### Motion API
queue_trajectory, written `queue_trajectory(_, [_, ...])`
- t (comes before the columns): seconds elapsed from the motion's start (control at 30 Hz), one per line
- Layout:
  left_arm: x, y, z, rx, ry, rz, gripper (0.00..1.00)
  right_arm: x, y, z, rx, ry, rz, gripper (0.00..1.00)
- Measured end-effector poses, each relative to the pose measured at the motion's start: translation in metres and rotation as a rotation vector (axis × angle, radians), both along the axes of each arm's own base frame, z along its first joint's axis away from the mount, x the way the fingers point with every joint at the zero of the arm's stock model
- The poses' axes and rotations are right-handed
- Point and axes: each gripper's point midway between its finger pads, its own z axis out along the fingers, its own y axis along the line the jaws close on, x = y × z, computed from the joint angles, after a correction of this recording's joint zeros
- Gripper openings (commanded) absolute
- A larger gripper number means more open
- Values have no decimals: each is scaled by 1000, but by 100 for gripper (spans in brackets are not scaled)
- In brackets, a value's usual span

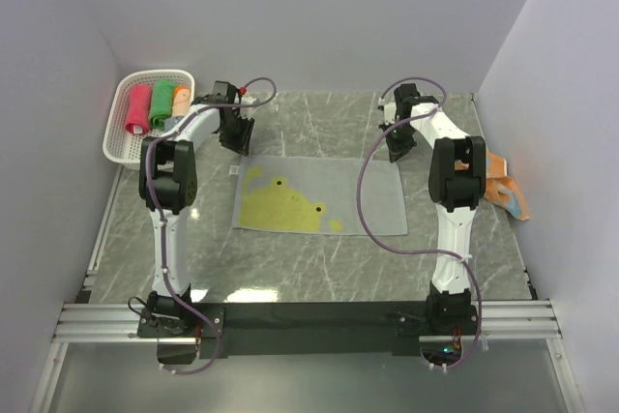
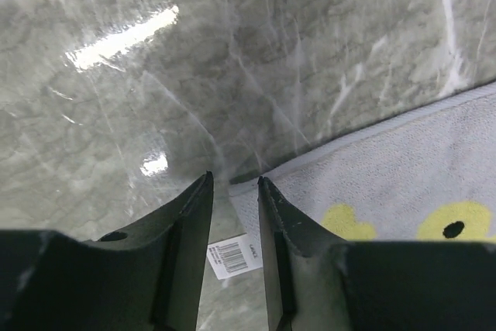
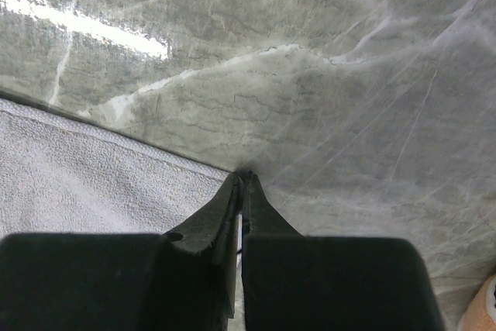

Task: Roll the towels
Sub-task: Flatten the towel, then fold the towel

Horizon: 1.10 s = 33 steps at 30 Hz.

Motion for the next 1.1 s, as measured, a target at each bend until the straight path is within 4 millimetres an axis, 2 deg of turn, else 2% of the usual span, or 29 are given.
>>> queue_trajectory(0.47, [-3,1,-7,5,-20,-14,34,0,0,0,0,0,4,0])
queue_trajectory(0.57, [-5,1,-8,4,-30,-17,25,0,0,0,0,0,4,0])
queue_trajectory(0.7, [-7,1,-8,1,-30,-16,5,0,-1,0,8,0,5,0])
queue_trajectory(0.83, [-7,1,-6,-5,-21,-13,0,0,0,0,21,-1,4,0])
queue_trajectory(0.97, [6,1,-2,-29,-9,-4,0,5,-1,5,33,-12,1,0])
queue_trajectory(1.1, [29,9,11,-69,-48,14,0,33,-2,33,60,-101,-4,0])
